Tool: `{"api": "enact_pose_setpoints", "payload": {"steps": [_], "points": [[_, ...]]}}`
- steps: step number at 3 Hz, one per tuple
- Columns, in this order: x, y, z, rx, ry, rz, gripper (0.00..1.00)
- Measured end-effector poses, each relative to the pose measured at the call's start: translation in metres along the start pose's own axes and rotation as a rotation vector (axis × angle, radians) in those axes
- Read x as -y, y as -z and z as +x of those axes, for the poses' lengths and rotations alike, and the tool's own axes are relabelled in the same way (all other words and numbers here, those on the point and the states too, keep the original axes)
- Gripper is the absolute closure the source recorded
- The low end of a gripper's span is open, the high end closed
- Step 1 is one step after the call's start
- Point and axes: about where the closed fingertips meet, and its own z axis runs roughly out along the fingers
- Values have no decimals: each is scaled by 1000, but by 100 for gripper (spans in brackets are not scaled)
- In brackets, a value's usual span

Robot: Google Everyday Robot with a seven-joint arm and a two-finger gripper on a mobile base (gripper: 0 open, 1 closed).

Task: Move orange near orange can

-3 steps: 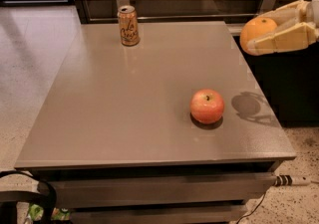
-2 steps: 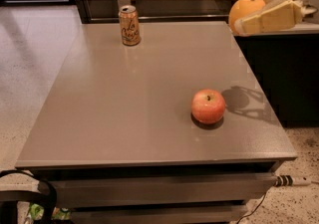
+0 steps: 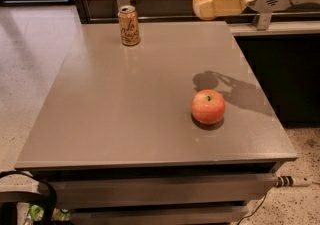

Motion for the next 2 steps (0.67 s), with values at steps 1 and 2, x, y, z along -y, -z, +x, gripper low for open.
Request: {"api": "enact_pose_setpoints", "payload": {"steps": [1,2], "points": [[0,0,0,0,0,0,100],[14,-33,3,-35,-7,-54,100]]}}
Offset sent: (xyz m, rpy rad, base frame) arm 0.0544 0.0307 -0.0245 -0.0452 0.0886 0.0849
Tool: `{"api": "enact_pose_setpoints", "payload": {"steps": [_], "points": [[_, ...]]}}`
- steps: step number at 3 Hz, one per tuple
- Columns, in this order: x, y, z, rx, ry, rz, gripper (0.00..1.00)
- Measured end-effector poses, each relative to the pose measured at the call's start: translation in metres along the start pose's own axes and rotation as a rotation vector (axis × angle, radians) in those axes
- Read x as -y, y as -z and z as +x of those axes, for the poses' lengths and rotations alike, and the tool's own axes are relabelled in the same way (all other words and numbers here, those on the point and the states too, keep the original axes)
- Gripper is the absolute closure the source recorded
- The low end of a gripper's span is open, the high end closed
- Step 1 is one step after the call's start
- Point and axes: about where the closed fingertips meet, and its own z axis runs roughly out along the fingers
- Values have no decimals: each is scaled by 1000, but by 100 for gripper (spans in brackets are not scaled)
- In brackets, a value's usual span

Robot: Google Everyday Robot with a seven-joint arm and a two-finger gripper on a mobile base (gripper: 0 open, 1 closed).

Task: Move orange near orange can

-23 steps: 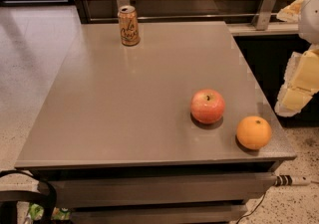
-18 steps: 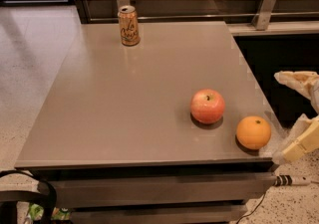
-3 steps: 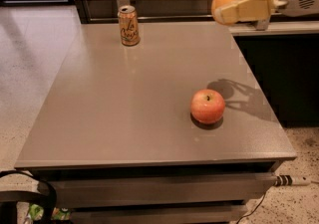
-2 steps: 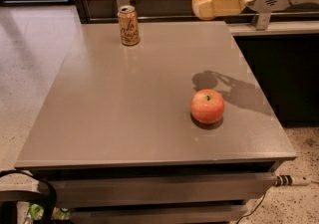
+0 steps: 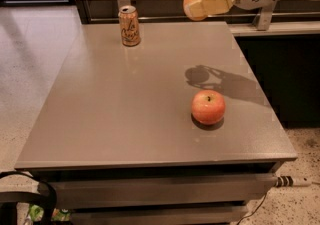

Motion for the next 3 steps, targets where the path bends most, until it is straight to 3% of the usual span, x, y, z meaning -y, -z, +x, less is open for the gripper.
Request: {"api": "enact_pose_setpoints", "payload": {"steps": [1,2,3], "points": [[27,-56,12,-60,-20,-44,100],[48,-100,32,-99,-65,-49,100],[56,-136,45,-96,-107,-40,100]]}}
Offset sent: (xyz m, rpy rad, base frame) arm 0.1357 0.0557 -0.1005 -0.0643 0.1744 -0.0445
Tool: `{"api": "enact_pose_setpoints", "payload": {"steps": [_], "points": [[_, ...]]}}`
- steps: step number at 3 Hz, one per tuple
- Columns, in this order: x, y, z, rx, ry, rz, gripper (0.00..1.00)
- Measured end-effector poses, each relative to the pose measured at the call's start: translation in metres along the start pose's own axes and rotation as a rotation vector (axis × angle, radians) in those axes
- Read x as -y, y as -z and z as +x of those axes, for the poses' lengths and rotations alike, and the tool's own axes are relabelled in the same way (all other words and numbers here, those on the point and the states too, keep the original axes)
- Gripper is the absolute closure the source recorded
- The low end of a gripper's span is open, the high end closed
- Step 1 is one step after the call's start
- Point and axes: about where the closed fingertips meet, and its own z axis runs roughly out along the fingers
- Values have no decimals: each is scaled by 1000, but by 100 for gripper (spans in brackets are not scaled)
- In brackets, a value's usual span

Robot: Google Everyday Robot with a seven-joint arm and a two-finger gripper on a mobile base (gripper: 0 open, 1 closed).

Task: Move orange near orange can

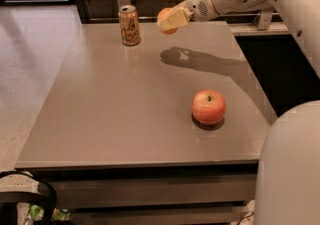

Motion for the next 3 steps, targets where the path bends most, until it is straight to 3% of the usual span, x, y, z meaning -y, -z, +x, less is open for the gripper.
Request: {"api": "enact_pose_setpoints", "payload": {"steps": [1,3], "points": [[7,-35,15,22,-45,8,100],[2,-87,31,6,-62,5,100]]}}
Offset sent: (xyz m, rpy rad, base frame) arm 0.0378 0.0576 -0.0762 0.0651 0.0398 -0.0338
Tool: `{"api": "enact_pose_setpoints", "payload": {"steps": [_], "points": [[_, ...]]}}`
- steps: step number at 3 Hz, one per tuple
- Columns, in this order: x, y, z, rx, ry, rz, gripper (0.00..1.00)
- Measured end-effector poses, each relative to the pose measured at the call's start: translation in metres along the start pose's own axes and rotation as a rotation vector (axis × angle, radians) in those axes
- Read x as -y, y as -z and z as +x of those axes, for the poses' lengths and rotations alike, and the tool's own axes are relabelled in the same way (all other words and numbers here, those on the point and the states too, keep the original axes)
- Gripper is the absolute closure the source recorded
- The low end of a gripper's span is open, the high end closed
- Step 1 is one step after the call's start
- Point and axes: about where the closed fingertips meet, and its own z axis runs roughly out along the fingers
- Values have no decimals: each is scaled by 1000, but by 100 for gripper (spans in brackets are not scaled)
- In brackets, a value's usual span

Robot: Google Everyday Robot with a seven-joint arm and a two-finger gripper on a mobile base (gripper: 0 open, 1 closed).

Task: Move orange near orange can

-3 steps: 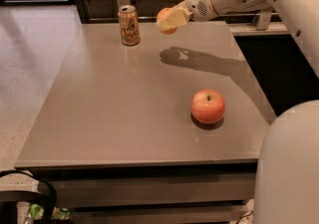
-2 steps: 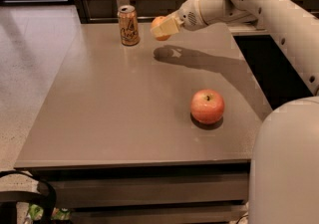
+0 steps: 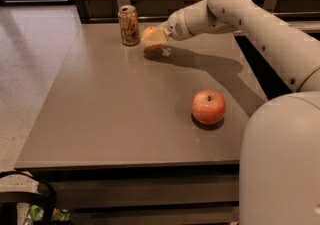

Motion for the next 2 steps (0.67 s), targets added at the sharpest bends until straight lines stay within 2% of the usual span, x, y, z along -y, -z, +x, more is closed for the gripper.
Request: {"api": "enact_pose_setpoints", "payload": {"steps": [1,2], "points": [[-1,-15,8,-28,2,10,97],[-3,-19,8,-29,2,3,67]]}}
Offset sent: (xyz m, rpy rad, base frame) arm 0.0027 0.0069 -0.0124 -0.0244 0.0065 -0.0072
